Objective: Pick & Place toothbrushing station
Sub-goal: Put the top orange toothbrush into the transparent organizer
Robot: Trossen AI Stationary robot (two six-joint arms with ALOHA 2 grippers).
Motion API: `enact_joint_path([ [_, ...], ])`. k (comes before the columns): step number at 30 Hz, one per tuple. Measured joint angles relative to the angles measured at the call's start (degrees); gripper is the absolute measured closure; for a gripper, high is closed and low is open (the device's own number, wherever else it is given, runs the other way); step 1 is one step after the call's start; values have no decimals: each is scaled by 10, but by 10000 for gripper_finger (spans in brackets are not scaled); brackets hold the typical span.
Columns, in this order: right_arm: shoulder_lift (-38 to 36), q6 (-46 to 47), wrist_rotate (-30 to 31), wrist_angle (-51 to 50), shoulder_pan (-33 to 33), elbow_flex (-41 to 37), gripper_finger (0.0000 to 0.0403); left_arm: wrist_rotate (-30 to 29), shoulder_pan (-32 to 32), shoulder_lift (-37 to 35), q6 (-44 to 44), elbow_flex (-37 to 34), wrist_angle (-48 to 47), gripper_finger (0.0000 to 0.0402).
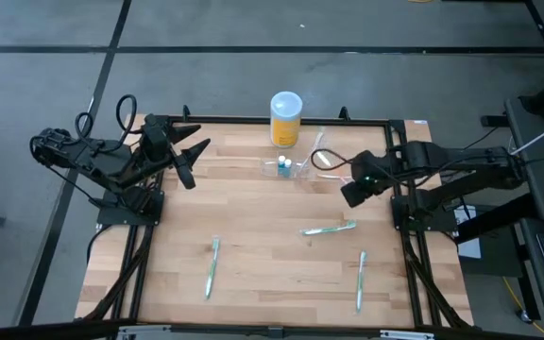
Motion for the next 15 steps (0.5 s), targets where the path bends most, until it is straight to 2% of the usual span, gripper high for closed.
enact_joint_path([
  [4, 59, -26, -27, -66, 19, 49, 403, 1, 0, 0, 0, 0, 0, 207],
  [8, 127, -95, -37, -142, 19, 98, 403, 7, 0, 0, 0, 0, 0, 207],
  [15, 190, -188, -21, -157, -11, 175, 403, 13, -5, 0, 0, 0, -4, 207],
])
